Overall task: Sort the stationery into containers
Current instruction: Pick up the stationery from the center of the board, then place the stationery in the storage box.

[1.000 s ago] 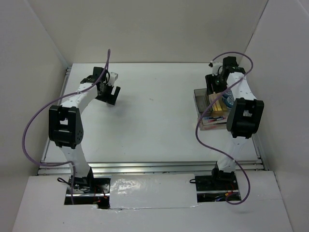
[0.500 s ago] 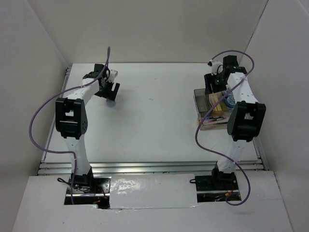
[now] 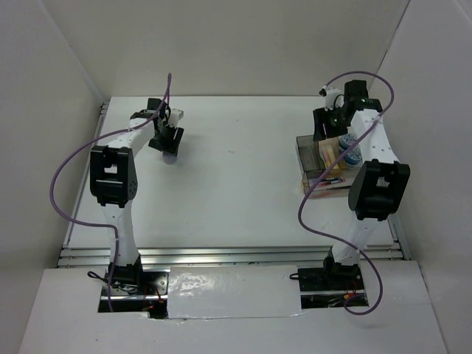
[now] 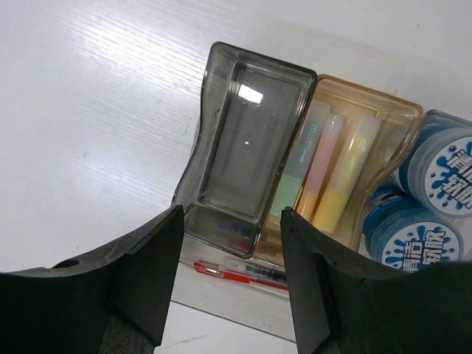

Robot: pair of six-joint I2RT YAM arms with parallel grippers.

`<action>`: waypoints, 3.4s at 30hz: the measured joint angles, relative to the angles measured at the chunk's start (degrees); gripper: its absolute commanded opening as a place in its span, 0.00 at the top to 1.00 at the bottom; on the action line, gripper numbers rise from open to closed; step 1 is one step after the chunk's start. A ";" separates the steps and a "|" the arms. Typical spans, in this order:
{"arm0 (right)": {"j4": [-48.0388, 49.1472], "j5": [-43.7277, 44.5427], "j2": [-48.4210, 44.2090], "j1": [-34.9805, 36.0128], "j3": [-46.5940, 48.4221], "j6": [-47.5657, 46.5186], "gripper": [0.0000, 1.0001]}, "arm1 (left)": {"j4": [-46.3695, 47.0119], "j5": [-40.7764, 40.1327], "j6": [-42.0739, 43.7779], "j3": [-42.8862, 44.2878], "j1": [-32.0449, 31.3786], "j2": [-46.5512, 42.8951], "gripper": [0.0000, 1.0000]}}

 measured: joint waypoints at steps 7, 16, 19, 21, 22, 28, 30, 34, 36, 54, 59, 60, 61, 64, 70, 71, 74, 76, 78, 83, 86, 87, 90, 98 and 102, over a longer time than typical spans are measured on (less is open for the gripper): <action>-0.02 -1.14 -3.28 0.46 0.76 -0.17 0.38 | -0.35 0.31 -0.20 -0.09 0.00 -0.04 0.58; 8.76 -6.73 -20.76 8.83 -9.38 1.92 0.03 | 2.80 24.22 -8.68 -7.85 4.09 -9.18 0.80; 13.97 -11.06 -26.43 13.27 -10.49 5.31 0.01 | 18.34 39.87 -24.33 -19.34 7.39 -19.34 0.80; 19.61 -14.23 -29.81 15.45 -11.98 8.96 0.00 | 38.88 47.74 -43.43 -29.18 8.59 -25.83 0.80; 22.62 -15.67 -31.36 16.22 -13.11 10.97 0.00 | 50.10 50.69 -53.02 -33.03 8.52 -27.52 0.81; 41.22 -18.45 -37.51 25.07 -22.34 17.81 0.00 | 94.12 56.35 -99.27 -44.68 5.92 -27.06 0.90; 45.38 -18.40 -37.79 29.86 -24.35 17.77 0.00 | 99.14 56.19 -107.25 -47.36 5.51 -27.17 0.97; 51.34 -17.97 -36.70 37.59 -26.80 16.26 0.00 | 103.47 55.28 -115.82 -51.17 4.46 -28.41 0.98; 53.66 -17.70 -35.71 39.82 -27.39 15.19 0.00 | 104.37 54.80 -117.61 -51.67 3.34 -29.51 0.99; 59.17 -21.99 -30.77 43.39 -28.37 14.27 0.00 | 107.80 55.74 -120.58 -51.65 -6.16 -38.34 1.00; 58.82 -24.74 -31.28 43.41 -28.89 14.19 0.01 | 107.80 55.69 -120.58 -51.65 -6.25 -38.40 1.00; 58.80 -25.14 -31.41 43.41 -29.27 14.19 0.02 | 107.80 55.69 -120.58 -51.65 -6.25 -38.40 1.00; 58.71 -25.46 -31.45 43.41 -29.55 14.21 0.02 | 107.80 55.69 -120.58 -51.65 -6.25 -38.42 1.00; 58.27 -25.77 -31.45 43.39 -29.86 14.05 0.04 | 107.78 55.80 -120.58 -51.65 -6.23 -38.42 1.00; 57.90 -26.08 -31.43 42.86 -29.88 13.79 0.23 | 107.78 56.26 -120.58 -51.65 -6.25 -38.45 1.00; 57.92 -26.03 -31.43 42.69 -29.88 13.84 0.32 | 107.78 56.43 -120.61 -51.65 -6.25 -38.53 1.00; 58.03 -25.99 -31.36 42.36 -29.86 14.05 0.33 | 107.75 56.94 -120.58 -51.65 -6.32 -38.93 0.99; 57.88 -25.92 -31.28 42.36 -29.62 14.43 0.17 | 107.75 56.96 -120.61 -51.65 -6.34 -38.95 0.99; 57.16 -25.99 -30.58 42.34 -28.81 15.10 0.10 | 107.78 56.70 -120.63 -51.65 -6.34 -39.06 0.99; 56.02 -25.94 -28.41 42.32 -27.80 15.72 0.09 | 107.78 56.65 -120.65 -51.65 -6.34 -39.78 0.99; 55.39 -26.12 -27.98 42.34 -27.80 16.13 0.24 | 107.78 56.48 -120.54 -51.65 -6.34 -40.19 0.99; 55.36 -26.05 -27.98 42.34 -27.80 16.22 0.33 | 107.75 56.28 -120.58 -51.65 -6.29 -40.19 0.99; 55.43 -26.58 -28.00 42.38 -27.80 16.63 0.37 | 107.73 55.65 -120.58 -51.65 -6.19 -40.19 0.99; 55.45 -25.49 -28.02 41.83 -27.80 18.01 0.04 | 107.80 55.65 -120.63 -51.65 -6.40 -40.22 0.99; 55.65 -25.46 -28.02 41.77 -27.78 18.58 0.04 | 107.78 55.65 -120.63 -51.65 -6.49 -40.22 0.98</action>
